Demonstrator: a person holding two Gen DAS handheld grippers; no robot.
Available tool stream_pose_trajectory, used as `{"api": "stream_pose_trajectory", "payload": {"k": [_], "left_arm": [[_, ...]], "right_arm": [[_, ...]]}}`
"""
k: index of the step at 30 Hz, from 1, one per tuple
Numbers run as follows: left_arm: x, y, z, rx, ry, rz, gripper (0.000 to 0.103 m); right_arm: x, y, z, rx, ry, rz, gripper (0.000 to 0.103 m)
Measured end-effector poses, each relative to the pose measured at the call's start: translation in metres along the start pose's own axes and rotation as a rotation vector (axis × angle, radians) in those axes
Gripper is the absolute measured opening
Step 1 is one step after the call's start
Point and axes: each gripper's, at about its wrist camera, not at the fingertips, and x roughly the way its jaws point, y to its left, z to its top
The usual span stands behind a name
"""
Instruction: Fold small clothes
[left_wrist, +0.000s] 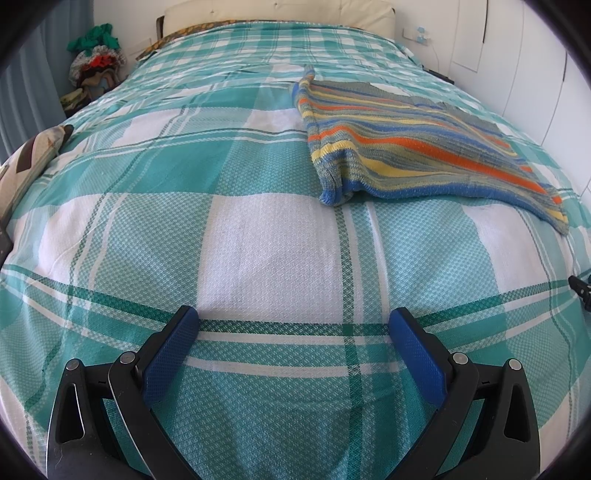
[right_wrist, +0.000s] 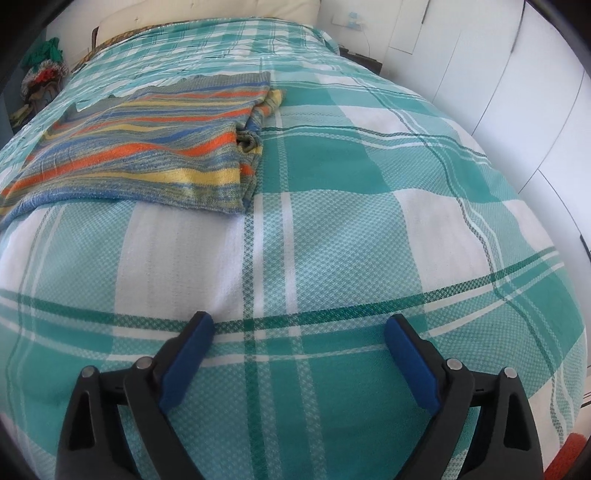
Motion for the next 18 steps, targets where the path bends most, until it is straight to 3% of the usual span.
{"api": "stream_pose_trajectory", "payload": {"k": [18], "left_arm": [[0.0007, 0.0011, 0.0001, -0.006, 0.000, -0.008, 0.102]], "right_arm": [[0.0087, -0.0065, -0.0014, 0.038, 0.001, 0.043, 0.103]]}}
